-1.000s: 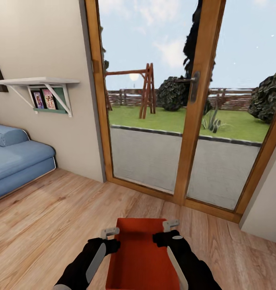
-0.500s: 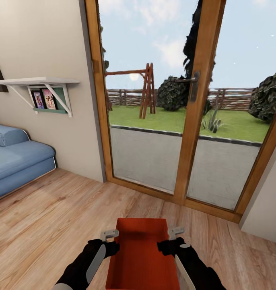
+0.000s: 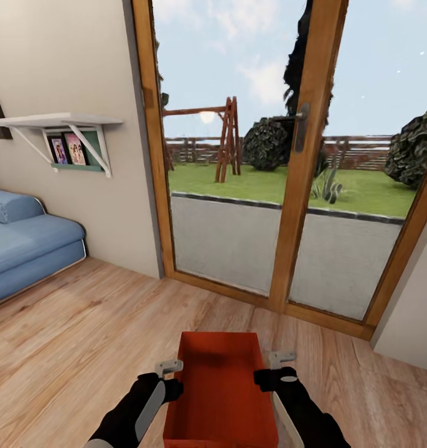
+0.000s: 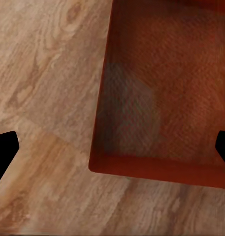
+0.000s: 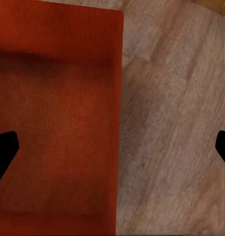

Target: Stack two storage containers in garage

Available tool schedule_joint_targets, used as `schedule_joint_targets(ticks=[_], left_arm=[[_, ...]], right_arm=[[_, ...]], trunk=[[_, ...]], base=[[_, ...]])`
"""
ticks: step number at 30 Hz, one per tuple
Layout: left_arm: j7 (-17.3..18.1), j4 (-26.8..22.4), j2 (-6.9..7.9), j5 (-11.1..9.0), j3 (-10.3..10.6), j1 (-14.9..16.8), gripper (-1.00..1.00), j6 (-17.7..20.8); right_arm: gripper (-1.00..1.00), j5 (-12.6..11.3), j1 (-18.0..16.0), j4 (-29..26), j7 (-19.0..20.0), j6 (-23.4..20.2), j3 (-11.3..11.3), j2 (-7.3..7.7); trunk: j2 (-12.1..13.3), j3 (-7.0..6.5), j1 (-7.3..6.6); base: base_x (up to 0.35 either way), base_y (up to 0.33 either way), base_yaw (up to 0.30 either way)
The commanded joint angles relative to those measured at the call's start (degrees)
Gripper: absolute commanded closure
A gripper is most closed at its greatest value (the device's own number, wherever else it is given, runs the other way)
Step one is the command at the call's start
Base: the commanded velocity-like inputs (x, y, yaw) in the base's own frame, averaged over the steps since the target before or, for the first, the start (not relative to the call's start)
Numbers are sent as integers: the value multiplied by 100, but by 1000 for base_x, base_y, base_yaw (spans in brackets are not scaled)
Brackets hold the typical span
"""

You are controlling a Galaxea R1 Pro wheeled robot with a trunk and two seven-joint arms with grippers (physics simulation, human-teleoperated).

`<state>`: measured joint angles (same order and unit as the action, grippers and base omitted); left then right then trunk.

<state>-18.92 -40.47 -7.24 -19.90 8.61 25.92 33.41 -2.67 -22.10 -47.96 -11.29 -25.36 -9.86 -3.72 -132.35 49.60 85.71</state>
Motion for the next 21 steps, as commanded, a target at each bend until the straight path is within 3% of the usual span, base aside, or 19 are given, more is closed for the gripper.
schedule_joint_targets(ticks=[1,7,17,21], left_arm=[[-46,3,-5,1,0,0,-100,-2],[-529,13,-22,3,1,0,-100,-30],[-550,-24,-41,-4,1,59,-100,-33],[-537,143,-69,-5,1,366,-100,-16]], right_arm=[[-100,-4,1,-8,-60,1,0,-5],[-100,1,-4,-156,-279,-7,-5,-175],[-100,20,-21,-221,-307,-21,-6,-217],[-100,21,-26,-253,-321,-28,-7,-215]], trunk=[[-42,18,23],[-282,126,154],[-683,306,374],[-844,378,462]], base=[[0,0,0],[0,0,0],[0,0,0],[0,0,0]])
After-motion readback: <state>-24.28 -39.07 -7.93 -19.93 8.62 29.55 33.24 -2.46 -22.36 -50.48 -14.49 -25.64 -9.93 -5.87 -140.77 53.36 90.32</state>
